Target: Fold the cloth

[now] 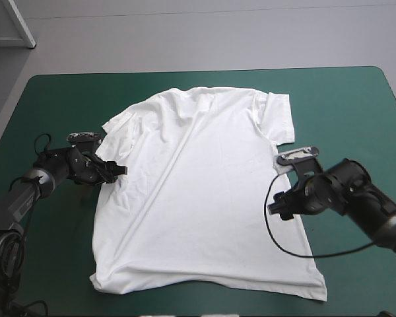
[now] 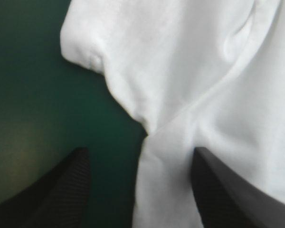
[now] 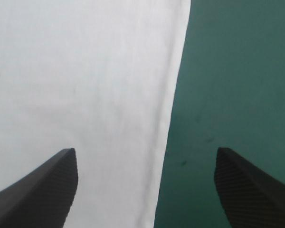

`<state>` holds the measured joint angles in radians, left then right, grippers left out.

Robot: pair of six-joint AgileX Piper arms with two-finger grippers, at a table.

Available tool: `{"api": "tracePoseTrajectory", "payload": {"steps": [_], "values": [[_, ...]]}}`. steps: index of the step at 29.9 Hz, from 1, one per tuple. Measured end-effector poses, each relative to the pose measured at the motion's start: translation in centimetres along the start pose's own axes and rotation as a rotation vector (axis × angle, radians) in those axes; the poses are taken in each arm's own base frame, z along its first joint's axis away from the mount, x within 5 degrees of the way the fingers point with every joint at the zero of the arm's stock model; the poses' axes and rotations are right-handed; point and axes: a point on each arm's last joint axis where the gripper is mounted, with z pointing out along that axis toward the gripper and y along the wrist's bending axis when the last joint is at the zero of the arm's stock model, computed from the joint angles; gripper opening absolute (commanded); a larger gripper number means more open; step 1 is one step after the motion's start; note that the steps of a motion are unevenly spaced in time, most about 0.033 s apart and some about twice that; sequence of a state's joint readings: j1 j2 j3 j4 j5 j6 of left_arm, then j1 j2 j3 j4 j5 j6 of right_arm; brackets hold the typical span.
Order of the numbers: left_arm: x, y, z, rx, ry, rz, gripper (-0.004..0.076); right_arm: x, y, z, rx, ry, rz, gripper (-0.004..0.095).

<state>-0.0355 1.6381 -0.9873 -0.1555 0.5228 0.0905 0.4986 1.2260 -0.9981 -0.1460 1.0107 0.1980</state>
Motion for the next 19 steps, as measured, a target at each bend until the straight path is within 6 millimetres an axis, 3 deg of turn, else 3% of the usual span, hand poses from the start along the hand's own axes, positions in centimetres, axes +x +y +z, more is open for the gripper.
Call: {"api": "tracePoseTrajectory", "payload": {"steps": [7,13,19], "values": [[-0.3,-1.4,1.2,0.016,0.004,0.043,0.0164,-6.6,-2.1,4.4,-0.013,0.01,0.037,0.0697],[-0.5,-1.7,1.7,0.02,0.008,0.047,-0.0006,-10.1,-4.3,8.8,-0.021,0.039,0.073,0.0697],[-0.5,-1.7,1.8,0.028,0.006,0.032,-0.001,-12.5,-4.3,12.1,-0.034,0.017,0.083,0.0697]]}}
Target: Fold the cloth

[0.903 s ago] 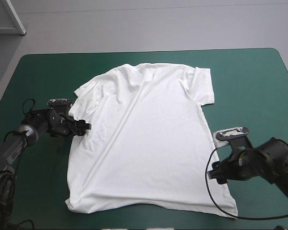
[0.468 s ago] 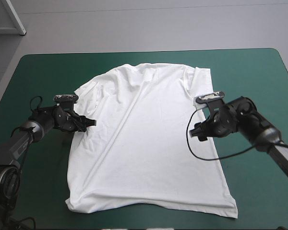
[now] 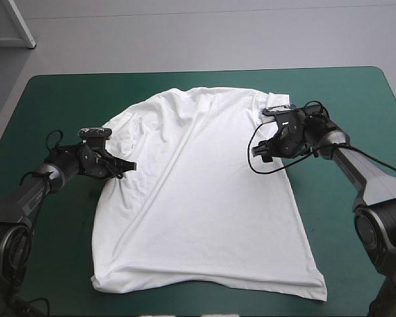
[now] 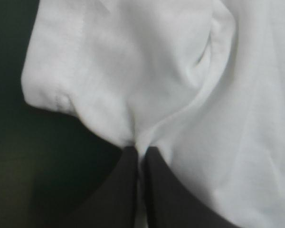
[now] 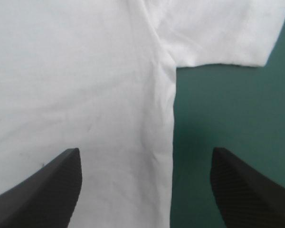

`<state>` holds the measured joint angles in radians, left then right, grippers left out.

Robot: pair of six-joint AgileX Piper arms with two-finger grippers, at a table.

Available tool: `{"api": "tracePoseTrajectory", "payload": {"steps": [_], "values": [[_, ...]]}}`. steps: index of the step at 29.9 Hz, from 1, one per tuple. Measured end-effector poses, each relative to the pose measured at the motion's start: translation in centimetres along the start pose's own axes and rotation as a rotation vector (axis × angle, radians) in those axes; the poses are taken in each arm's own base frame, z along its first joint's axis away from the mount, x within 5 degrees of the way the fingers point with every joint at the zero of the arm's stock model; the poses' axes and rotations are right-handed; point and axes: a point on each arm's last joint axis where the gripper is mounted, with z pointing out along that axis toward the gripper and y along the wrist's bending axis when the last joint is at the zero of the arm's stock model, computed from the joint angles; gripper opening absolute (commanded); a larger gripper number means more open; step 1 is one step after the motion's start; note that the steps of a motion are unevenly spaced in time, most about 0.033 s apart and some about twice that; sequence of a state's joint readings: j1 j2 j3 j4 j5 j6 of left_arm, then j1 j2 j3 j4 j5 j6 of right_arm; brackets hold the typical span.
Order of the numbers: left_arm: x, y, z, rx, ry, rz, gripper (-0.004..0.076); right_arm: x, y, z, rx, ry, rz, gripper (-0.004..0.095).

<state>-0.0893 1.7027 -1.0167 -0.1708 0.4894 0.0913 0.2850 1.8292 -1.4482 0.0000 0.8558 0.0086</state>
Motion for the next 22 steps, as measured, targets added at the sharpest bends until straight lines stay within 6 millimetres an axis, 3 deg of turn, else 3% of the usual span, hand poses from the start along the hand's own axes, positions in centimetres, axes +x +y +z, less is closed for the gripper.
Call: {"api": "tracePoseTrajectory", "payload": {"steps": [4,7,13,19,22], "values": [[0.0,0.0,0.0,0.002,0.0,-0.004,-0.001,-0.1,0.0,2.5,0.0,0.044,0.0,0.0639],[0.0,0.0,0.1,0.002,0.002,-0.005,-0.001,-0.1,0.1,3.7,-0.012,0.066,0.003,0.0505],[0.0,0.0,0.0,0.003,-0.001,-0.007,-0.001,-0.4,0.1,3.9,-0.037,0.046,-0.01,-0.0017],[-0.7,-0.3,-0.7,0.008,-0.021,-0.011,-0.001,-0.6,0.2,3.7,-0.052,0.025,0.0,-0.0014],[-1.0,-0.6,-1.7,0.017,0.001,-0.016,-0.001,-1.3,0.2,1.6,-0.05,-0.027,-0.004,-0.0014]]}}
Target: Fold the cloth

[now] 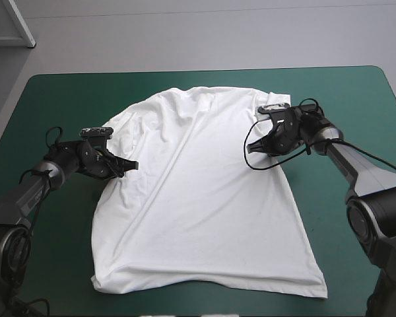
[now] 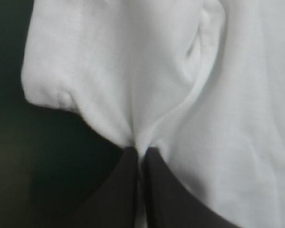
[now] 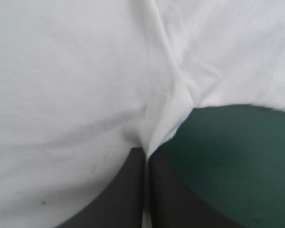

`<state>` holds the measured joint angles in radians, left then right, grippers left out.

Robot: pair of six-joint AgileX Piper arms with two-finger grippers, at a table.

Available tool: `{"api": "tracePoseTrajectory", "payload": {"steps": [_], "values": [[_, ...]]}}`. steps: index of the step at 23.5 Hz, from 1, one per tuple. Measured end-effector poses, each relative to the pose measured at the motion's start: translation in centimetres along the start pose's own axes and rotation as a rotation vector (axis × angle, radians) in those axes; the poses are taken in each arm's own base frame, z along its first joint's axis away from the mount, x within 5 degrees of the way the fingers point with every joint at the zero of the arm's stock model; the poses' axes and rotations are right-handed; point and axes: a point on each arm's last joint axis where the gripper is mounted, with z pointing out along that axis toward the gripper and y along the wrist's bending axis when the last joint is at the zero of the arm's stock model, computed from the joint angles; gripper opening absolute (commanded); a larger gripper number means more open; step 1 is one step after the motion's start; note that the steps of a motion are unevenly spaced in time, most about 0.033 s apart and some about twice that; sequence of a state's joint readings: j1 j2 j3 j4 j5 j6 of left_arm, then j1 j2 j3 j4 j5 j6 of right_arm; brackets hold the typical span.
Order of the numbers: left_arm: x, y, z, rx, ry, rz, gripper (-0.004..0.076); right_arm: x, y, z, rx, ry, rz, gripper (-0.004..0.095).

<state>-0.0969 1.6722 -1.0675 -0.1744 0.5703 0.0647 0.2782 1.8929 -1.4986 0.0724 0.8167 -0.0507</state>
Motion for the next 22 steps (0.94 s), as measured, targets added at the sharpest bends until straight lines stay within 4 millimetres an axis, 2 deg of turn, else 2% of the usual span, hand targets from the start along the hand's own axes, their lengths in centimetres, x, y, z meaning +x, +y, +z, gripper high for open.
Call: {"api": "tracePoseTrajectory", "payload": {"steps": [1,3,7,8,11,12,13,14,15,18,21,22], "values": [[-0.4,-0.2,-0.6,0.004,-0.006,0.003,-0.001,-0.3,0.0,-1.0,0.002,-0.026,-0.003,-0.0014],[-1.9,-0.6,-3.0,0.016,-0.056,0.013,-0.001,-1.4,0.1,-4.4,0.014,-0.114,-0.012,-0.0014],[-5.2,-1.4,-9.1,0.014,-0.201,0.061,-0.001,-2.9,0.0,-11.7,0.073,-0.28,-0.029,-0.0014],[-6.2,-1.6,-11.2,0.009,-0.251,0.077,-0.001,-3.0,-0.1,-13.5,0.094,-0.314,-0.031,-0.0014],[-7.9,-1.9,-15.7,-0.02,-0.34,0.117,-0.001,-3.3,-0.4,-18.0,0.155,-0.404,-0.031,-0.0014],[-8.8,-2.0,-18.8,-0.046,-0.394,0.139,-0.001,-3.2,-0.6,-20.7,0.192,-0.46,-0.029,-0.0014],[-9.1,-2.1,-20.2,-0.059,-0.419,0.147,-0.001,-3.1,-0.7,-22.1,0.21,-0.488,-0.029,-0.0014],[-9.6,-2.2,-22.7,-0.085,-0.466,0.161,-0.001,-2.9,-0.8,-24.5,0.238,-0.536,-0.028,-0.0014],[-9.8,-2.2,-24.0,-0.091,-0.493,0.164,-0.001,-2.8,-0.8,-25.7,0.249,-0.56,-0.025,-0.0014],[-10.3,-2.6,-29.8,-0.115,-0.633,0.179,-0.001,-1.6,-0.7,-30.5,0.265,-0.659,-0.01,-0.0014],[-9.8,-3.0,-34.5,-0.128,-0.754,0.216,-0.001,0.0,-0.2,-34.5,0.231,-0.731,-0.004,-0.0014],[-9.7,-3.1,-35.0,-0.131,-0.769,0.222,-0.001,0.2,-0.1,-35.1,0.221,-0.741,-0.013,-0.0014]]}}
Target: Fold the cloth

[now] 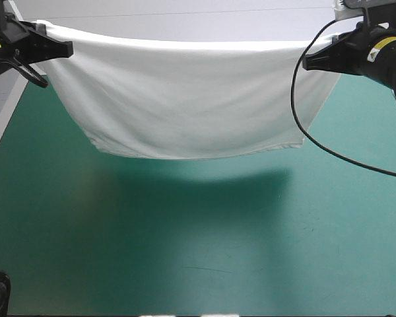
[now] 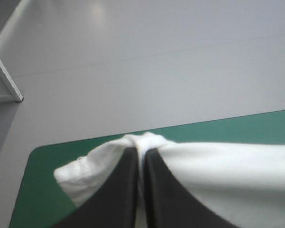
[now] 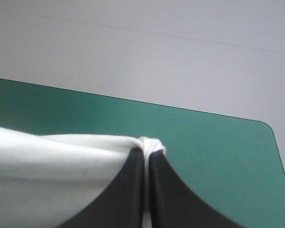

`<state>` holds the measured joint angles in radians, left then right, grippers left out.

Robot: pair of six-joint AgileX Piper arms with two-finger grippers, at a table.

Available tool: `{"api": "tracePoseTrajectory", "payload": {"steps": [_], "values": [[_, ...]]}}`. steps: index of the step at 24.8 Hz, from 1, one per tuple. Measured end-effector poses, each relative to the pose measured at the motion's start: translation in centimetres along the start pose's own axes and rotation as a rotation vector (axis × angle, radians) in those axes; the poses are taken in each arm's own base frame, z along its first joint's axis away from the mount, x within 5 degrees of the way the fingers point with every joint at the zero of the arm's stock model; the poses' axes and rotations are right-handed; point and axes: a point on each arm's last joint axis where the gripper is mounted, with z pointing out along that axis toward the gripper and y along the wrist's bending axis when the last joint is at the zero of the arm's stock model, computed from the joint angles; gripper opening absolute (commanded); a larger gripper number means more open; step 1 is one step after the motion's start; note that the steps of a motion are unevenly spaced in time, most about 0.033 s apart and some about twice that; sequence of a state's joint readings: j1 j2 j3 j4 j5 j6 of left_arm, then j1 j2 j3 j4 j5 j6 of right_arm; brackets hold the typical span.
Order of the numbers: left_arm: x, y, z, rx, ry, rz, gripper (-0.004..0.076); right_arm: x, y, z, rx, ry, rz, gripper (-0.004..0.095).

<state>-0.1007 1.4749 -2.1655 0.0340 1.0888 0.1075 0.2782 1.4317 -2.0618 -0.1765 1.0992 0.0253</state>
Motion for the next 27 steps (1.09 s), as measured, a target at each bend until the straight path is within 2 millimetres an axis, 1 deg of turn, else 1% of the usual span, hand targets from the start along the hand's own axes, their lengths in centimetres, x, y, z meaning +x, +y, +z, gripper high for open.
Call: {"api": "tracePoseTrajectory", "payload": {"steps": [1,2,4,5,6,7,9,10,12,15,18,20,21,23,25,27], "values": [[-0.4,0.1,-0.6,-0.005,-0.02,0.021,-0.001,-0.3,0.2,-0.6,-0.035,-0.016,-0.004,-0.0014],[-0.4,0.1,-0.7,-0.006,-0.022,0.032,-0.001,-0.3,0.3,-0.7,-0.049,-0.021,-0.01,-0.0014],[-0.2,0.0,0.7,0.0,0.002,0.048,-0.001,-0.5,1.0,1.0,-0.088,-0.032,-0.018,-0.0014],[0.2,-0.1,2.2,0.006,0.026,0.048,-0.001,-0.6,1.3,2.4,-0.093,-0.046,-0.02,-0.0014],[0.6,-0.3,4.4,0.016,0.055,0.049,-0.001,-0.5,1.7,4.7,-0.096,-0.053,-0.025,-0.0014],[1.0,-0.4,6.0,0.025,0.072,0.047,-0.001,-0.3,2.0,6.6,-0.099,-0.05,-0.027,-0.0014],[1.6,-0.7,8.6,0.043,0.091,0.04,-0.001,-0.1,2.6,9.7,-0.101,-0.043,-0.031,-0.0014],[1.6,-0.8,9.5,0.043,0.085,0.04,-0.001,0.0,2.8,11.4,-0.102,-0.044,-0.032,-0.0014],[1.3,-0.8,10.4,0.039,0.062,0.04,-0.001,-0.6,3.0,12.6,-0.1,-0.081,-0.03,-0.0014],[0.0,-0.6,10.4,0.03,-0.003,0.04,-0.001,-2.3,2.9,12.7,-0.094,-0.171,-0.021,-0.0014],[-1.0,-0.4,9.8,0.023,-0.05,0.039,-0.001,-4.0,2.1,11.7,-0.081,-0.251,0.007,-0.0014],[-1.4,-0.4,9.6,0.021,-0.067,0.039,-0.001,-4.1,1.3,11.6,-0.066,-0.251,0.027,-0.0014],[-1.3,-0.4,9.8,0.021,-0.063,0.039,-0.001,-3.9,0.8,11.9,-0.059,-0.233,0.037,-0.0014],[-0.9,-0.5,10.7,0.025,-0.035,0.039,-0.001,-3.1,0.1,13.0,-0.048,-0.166,0.052,-0.0014],[0.2,-0.7,12.5,0.042,0.03,0.036,-0.001,-1.4,-0.5,15.4,-0.043,-0.045,0.065,-0.0014],[2.0,-1.2,15.1,0.073,0.134,0.028,-0.001,0.9,-0.5,18.3,-0.049,0.11,0.071,-0.0014]]}}
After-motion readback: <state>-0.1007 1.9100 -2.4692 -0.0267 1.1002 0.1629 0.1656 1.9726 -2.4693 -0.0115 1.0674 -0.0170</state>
